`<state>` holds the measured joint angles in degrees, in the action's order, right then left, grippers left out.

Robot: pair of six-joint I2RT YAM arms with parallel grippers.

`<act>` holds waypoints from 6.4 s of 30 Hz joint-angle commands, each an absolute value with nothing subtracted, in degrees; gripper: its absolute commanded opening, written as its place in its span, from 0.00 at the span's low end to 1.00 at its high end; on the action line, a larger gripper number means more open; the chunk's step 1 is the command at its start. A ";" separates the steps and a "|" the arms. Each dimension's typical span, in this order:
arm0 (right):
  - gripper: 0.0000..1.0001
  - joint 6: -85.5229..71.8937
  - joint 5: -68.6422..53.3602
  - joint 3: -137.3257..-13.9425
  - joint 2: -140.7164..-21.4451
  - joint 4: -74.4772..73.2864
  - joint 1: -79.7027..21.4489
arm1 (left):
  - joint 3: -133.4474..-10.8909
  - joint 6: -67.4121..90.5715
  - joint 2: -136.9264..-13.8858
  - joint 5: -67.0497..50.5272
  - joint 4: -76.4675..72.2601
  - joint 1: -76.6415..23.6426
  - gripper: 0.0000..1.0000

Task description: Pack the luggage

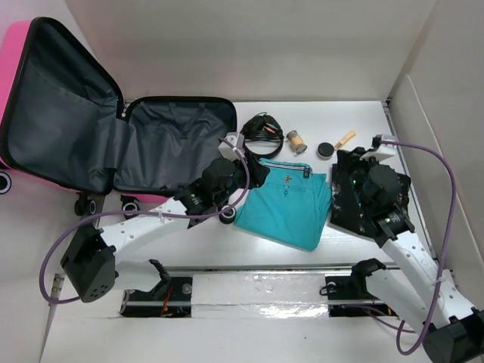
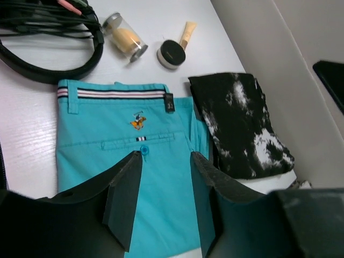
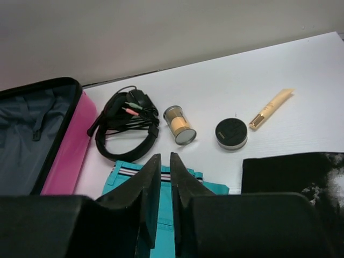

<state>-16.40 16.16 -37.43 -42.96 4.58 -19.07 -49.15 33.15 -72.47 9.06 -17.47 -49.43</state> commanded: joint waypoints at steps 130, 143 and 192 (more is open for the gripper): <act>0.35 -17.14 -1.84 -39.29 -43.51 7.82 -18.54 | -106.12 6.95 -98.87 0.87 22.66 -45.89 0.00; 0.35 -16.96 -1.32 -39.20 -42.89 7.56 -18.54 | -87.20 5.02 -84.91 -4.80 13.81 -16.11 0.00; 0.18 -15.73 8.61 -53.70 -28.30 -9.66 -18.54 | -83.32 25.92 -103.16 11.87 -6.75 -61.77 0.13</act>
